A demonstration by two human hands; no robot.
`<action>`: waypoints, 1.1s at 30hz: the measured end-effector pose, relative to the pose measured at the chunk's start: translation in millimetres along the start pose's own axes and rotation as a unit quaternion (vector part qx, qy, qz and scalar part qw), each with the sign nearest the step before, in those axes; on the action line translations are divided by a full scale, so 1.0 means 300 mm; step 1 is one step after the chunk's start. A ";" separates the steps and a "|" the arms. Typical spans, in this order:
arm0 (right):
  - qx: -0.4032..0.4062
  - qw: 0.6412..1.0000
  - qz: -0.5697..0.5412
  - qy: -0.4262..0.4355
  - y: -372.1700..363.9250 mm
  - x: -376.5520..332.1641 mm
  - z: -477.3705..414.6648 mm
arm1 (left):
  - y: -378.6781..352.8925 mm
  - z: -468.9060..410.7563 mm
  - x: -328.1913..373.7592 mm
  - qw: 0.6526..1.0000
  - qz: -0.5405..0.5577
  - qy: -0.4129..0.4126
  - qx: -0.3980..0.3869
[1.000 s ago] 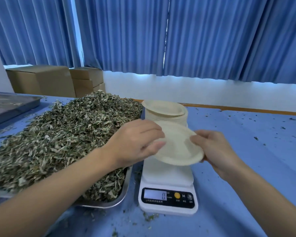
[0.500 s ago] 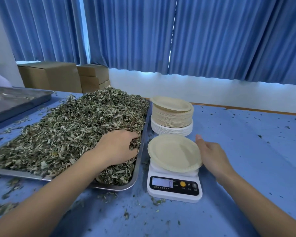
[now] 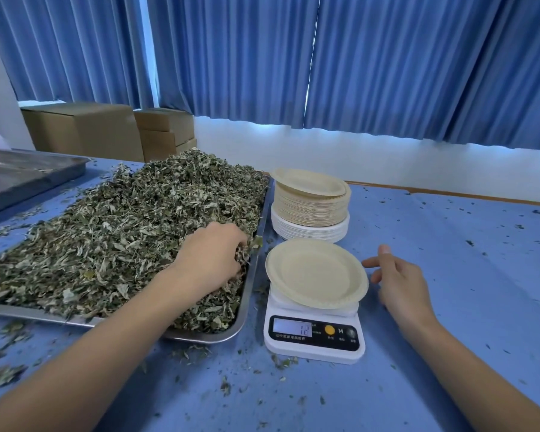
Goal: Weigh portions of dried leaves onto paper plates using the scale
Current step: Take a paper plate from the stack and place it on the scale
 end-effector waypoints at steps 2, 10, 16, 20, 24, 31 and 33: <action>0.000 1.000 -0.010 -0.001 0.002 0.004 -0.001 | 0.028 0.007 -0.007 0.998 0.030 -0.007 0.046; -0.009 0.999 -0.045 -0.003 0.013 0.016 -0.014 | 0.065 0.018 -0.004 0.997 -0.006 0.010 0.082; -0.031 0.999 -0.037 0.017 0.015 -0.031 0.021 | 0.077 0.014 0.020 0.993 0.007 -0.012 0.120; -0.127 0.990 0.025 -0.047 0.011 -0.066 0.074 | 0.072 0.014 0.027 0.992 -0.010 -0.017 0.126; -0.267 0.961 -0.031 -0.065 0.044 -0.081 0.177 | 0.045 0.016 0.017 0.993 -0.012 -0.015 0.114; -0.335 0.941 0.028 -0.040 0.057 -0.085 0.228 | 0.015 0.019 0.024 0.994 -0.016 -0.017 0.108; -0.334 0.940 0.041 -0.045 0.044 -0.080 0.231 | 0.006 0.018 0.027 0.994 -0.015 -0.016 0.106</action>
Point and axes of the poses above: each hand's wrist, its own z-axis away from the middle knuckle, its own y-axis out of the back of the hand, x = y × z, the point moved 2 cm from there along -z, towards the middle knuckle, and after that the axes turned 13 degrees about -x, right-handed, at the moved point
